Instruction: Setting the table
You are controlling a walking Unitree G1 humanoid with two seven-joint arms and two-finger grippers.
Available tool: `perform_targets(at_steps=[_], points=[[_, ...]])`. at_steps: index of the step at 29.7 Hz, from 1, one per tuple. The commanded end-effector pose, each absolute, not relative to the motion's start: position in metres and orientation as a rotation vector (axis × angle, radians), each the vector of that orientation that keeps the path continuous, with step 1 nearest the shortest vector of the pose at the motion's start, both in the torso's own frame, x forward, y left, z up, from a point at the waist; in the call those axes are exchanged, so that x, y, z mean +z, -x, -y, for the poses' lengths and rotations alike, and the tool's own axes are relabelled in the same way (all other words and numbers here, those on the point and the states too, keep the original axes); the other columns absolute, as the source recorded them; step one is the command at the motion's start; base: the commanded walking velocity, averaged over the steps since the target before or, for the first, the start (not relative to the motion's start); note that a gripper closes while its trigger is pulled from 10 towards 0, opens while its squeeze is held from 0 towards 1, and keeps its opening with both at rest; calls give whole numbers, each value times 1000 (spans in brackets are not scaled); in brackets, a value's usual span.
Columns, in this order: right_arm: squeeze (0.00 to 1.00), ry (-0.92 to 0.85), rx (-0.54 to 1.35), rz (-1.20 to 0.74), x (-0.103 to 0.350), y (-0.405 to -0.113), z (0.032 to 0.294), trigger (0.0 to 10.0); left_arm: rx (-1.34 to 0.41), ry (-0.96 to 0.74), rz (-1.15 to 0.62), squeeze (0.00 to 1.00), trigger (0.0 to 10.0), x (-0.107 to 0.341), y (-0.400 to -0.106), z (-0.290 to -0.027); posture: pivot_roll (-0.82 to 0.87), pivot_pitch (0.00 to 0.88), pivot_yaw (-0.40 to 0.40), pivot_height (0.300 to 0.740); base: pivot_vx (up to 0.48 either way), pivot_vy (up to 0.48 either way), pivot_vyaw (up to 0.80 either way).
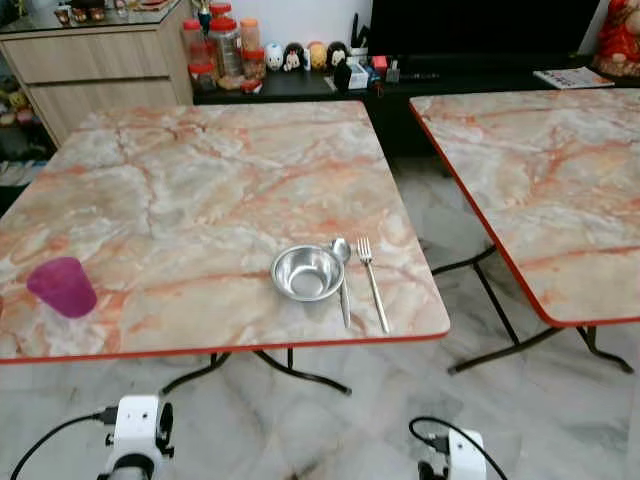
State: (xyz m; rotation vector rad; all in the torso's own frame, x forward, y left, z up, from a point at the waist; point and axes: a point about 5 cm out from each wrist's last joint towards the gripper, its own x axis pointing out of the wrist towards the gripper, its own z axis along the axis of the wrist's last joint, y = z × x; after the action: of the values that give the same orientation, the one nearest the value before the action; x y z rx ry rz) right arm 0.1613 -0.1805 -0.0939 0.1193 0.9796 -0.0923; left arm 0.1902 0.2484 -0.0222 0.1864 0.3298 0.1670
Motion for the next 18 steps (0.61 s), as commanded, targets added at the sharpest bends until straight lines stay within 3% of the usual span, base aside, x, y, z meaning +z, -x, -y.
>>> perform_targets(at_steps=[1, 10, 18], points=[[0, -101, -65, -982, -94, -160, 178, 10000, 145, -183, -282, 0, 10000, -15, -187, -242, 57, 0, -17, 740, 0, 0, 0], [0, -76, -50, -989, -94, -160, 181, 10000, 175, -183, -161, 0, 10000, 13, -180, -239, 80, 0, -34, 740, 0, 0, 0], [0, -59, -27, -985, -93, -162, 179, 10000, 166, -173, 56, 0, 10000, 74, -214, -232, 81, 0, -39, 740, 0, 0, 0]])
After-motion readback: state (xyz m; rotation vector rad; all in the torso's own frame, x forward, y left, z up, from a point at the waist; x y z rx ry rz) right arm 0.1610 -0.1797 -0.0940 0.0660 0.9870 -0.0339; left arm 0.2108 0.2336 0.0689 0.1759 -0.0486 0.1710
